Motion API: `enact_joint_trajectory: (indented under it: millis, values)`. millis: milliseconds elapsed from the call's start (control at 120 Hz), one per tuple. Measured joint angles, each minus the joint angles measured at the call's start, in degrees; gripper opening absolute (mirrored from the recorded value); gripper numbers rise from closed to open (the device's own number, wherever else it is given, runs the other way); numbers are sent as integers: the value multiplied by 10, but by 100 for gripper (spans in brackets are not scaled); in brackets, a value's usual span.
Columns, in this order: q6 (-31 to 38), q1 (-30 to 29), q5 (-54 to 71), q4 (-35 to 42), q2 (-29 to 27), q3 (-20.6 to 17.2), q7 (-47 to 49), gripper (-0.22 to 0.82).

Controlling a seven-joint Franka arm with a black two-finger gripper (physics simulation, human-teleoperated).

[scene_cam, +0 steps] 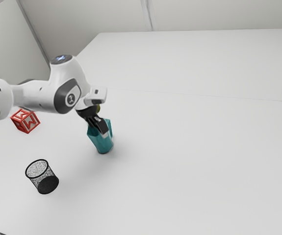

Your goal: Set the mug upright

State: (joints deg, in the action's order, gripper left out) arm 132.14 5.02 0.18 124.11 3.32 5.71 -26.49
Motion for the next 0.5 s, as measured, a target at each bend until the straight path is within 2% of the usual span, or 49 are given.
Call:
enact_joint_trajectory:
  millis: [125,225,317,408,500]
  values:
    - [-4,0,0,-6,-22,0,1,57]
    - [-23,-2,0,-41,-34,-2,2,58]
    - [-70,-9,-3,-118,-24,-9,4,59]
    - [-146,-12,-7,-242,29,-10,10,60]
    - [-220,-10,-13,-326,63,-16,21,60]
